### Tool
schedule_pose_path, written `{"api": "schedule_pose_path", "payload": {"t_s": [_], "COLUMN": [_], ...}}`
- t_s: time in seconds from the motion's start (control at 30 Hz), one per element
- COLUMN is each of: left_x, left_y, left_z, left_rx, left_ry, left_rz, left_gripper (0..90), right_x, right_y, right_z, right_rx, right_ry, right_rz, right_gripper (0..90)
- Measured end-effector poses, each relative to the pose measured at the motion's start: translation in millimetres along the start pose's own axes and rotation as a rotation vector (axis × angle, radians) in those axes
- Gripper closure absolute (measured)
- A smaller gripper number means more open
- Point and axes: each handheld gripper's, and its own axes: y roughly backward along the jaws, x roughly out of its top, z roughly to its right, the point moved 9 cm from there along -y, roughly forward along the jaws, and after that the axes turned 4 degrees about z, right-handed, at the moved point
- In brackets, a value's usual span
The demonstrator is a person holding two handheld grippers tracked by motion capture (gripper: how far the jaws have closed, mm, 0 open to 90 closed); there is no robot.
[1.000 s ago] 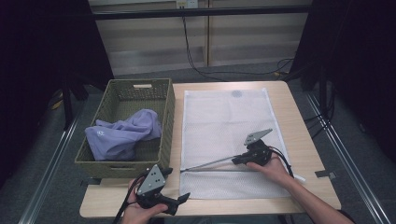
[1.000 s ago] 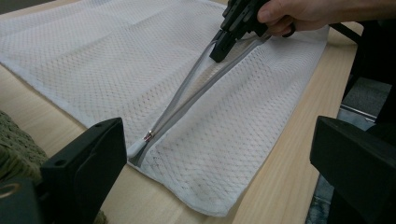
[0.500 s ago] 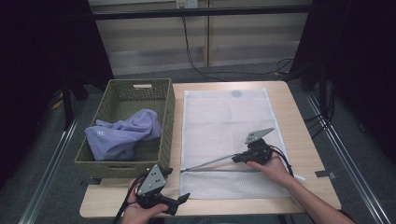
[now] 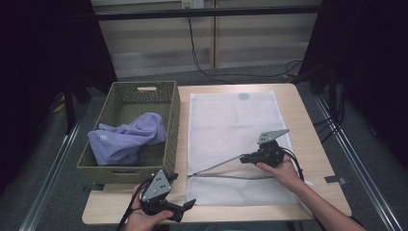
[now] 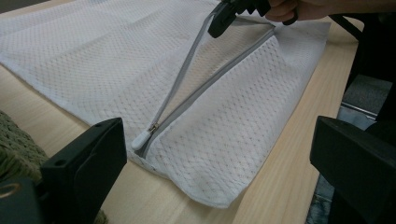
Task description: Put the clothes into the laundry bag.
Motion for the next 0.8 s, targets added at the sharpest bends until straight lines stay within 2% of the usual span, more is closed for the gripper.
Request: {"api": "schedule_pose_path", "payload": {"t_s": [0.53, 0.8], "left_x": [0.0, 1.2], "left_y": [-0.2, 0.1], "left_z": [0.1, -0.4], "left_rx": [0.000, 0.000], "left_ry": [0.010, -0.015], "left_rz": [0.004, 0.000], "left_gripper": [4.0, 4.0], "right_x": [22.1, 34.3], "right_y": [13.6, 17.9], "right_z": [-1.9, -0.6], "right_rx": [-0.002, -0.004], "right_ry": [-0.004, -0.010], "right_rz": [0.096, 0.133], "right_gripper": [88.9, 88.9]}}
